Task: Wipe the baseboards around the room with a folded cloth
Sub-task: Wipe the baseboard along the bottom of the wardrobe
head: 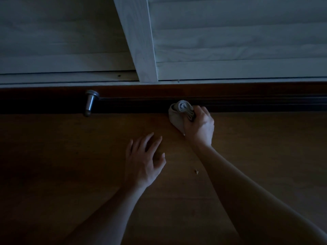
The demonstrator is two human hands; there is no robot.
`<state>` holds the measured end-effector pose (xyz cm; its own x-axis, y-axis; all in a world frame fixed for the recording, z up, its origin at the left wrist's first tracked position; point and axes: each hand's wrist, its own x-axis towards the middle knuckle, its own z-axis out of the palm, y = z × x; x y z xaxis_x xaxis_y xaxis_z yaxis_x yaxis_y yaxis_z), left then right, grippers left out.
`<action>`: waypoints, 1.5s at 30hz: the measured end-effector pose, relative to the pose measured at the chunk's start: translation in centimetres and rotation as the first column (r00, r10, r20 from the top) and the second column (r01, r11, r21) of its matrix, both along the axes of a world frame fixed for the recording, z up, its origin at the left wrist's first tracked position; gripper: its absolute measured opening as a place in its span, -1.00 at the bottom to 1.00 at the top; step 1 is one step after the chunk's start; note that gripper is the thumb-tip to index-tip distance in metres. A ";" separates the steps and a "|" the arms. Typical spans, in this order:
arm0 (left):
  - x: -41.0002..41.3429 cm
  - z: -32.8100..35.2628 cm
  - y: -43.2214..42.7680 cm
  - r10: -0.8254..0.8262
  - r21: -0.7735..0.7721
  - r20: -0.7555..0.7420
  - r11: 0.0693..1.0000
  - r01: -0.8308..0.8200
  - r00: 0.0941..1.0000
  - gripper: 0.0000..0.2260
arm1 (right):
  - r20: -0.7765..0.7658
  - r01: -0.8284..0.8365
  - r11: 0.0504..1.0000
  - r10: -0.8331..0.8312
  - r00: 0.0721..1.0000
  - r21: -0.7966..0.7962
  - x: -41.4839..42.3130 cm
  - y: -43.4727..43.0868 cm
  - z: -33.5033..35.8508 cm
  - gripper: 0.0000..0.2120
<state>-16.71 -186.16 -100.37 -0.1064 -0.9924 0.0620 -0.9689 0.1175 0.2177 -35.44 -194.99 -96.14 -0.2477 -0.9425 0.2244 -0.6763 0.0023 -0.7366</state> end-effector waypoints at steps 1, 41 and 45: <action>-0.1 0.0 0.0 0.007 0.001 0.005 1.000 -0.007 1.000 -0.49 | -0.015 0.017 1.000 -0.017 1.000 -0.005 -0.9 0.1 -0.1 -0.80; -0.4 0.2 -0.2 0.030 0.066 0.058 0.997 -0.034 0.998 -0.48 | -0.003 0.271 0.961 -0.271 0.963 0.055 -11.3 1.1 0.1 -0.82; -0.4 0.2 0.0 0.038 0.064 0.056 0.997 -0.042 0.998 -0.48 | 0.047 0.376 0.925 -0.379 0.924 0.056 -11.8 1.3 0.0 -0.78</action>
